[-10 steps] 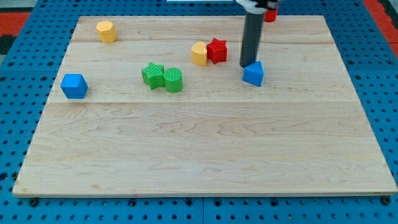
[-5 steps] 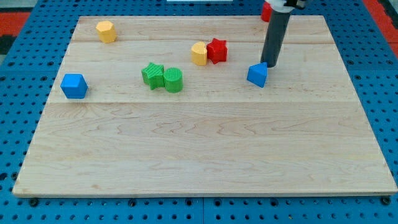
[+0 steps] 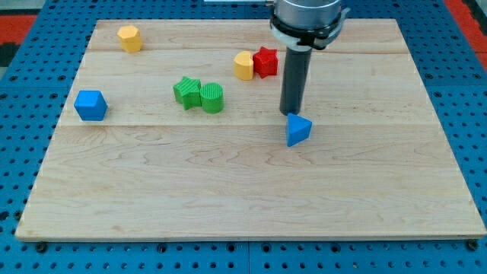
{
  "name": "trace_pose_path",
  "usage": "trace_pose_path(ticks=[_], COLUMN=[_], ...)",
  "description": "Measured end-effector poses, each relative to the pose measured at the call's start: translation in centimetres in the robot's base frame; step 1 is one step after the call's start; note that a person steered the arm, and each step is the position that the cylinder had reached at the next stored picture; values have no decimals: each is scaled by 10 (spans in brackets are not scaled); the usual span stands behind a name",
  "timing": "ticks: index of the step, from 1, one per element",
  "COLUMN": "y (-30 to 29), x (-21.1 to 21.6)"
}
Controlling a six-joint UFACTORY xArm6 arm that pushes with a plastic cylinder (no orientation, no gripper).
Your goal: Drag the blue triangle to the bottom right side of the board
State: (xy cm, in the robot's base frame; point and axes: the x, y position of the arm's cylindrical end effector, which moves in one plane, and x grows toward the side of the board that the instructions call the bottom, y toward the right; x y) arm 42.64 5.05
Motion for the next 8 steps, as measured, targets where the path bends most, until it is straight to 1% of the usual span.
trace_pose_path(ticks=[1, 2, 3, 4, 5, 6, 7, 8], y=[-26, 35, 61, 60, 61, 92, 86, 91], x=[9, 41, 58, 22, -5, 27, 88, 79])
